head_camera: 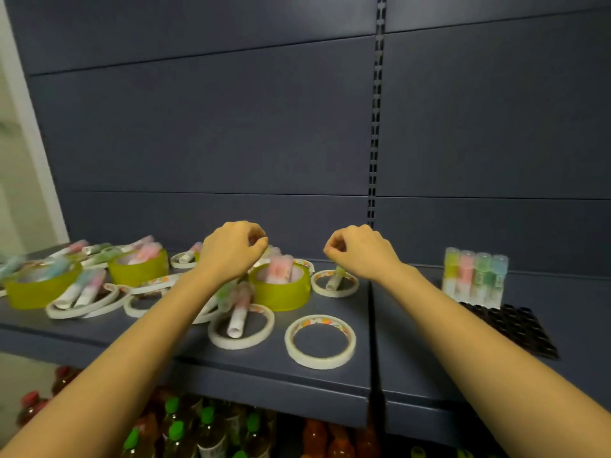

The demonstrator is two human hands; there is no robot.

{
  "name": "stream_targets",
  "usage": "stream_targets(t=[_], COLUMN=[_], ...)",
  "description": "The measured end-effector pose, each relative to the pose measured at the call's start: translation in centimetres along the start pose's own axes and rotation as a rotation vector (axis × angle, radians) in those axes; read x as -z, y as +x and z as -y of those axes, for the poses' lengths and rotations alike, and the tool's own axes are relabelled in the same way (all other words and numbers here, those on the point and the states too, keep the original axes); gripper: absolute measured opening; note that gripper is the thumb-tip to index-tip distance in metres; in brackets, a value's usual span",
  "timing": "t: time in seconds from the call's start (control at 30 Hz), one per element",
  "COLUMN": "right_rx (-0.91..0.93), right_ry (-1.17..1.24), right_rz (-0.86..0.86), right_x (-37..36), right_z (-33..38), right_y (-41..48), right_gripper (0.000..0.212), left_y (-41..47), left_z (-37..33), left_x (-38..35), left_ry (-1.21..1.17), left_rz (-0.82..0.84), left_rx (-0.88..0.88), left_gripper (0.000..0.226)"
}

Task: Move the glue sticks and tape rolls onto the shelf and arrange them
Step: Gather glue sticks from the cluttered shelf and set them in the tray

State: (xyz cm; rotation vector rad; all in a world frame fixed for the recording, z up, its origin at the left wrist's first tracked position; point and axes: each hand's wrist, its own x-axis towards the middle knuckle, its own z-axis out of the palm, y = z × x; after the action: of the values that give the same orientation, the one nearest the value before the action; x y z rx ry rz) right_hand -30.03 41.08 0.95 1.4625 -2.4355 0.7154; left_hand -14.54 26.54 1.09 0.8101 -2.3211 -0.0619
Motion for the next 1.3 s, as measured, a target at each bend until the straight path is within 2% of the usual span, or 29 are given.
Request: stream_targets(t=[0.17,0.4,0.67,0.83,1.0,1.13,1.3], right_rx=[-0.079,-0.243,-0.309,-0.258,-0.227,-0.232,-0.253], right_ry=[0.048,0.015,0.08,0.283,0.361,0.368,0.367], right_rz=[0.086,0.116,0.131,-0.054,-0.316,-0.384,-0.407], right_x=[-3.6,-6.2,-7.0,-5.2,-2.1,-1.1,-0.7], right_z=[3.6,6.0,6.9,6.4,5.6,4.8,3.9], right_y=[1.9,5.1,5.3,4.6,3.4,1.8,0.2], right_gripper=[0.033,0.048,0.033,0.015,0.018,0.021,0.019], left_y=[0.4,1.2,1.6,2.8,4.4,4.9,4.8], left_z=[3.8,6.8,7.2,6.5,4.7,2.9,1.9], left_x=[-0.2,-0.9,-1.6,-2.8,-4.6,-5.6,-6.7], left_ry=[-0.01,-0.024,-0.095,-0.13,-0.132,0.014,0.01], left_rz=[0.08,0.168,0.204,0.226,0.289,0.319,0.302], left_rx=[-0.066,-0.18,-0.252,-0.224,-0.198,-0.181,-0.172], left_gripper=[0.025,0.026,0.029,0.027,0.029,0.05,0.037])
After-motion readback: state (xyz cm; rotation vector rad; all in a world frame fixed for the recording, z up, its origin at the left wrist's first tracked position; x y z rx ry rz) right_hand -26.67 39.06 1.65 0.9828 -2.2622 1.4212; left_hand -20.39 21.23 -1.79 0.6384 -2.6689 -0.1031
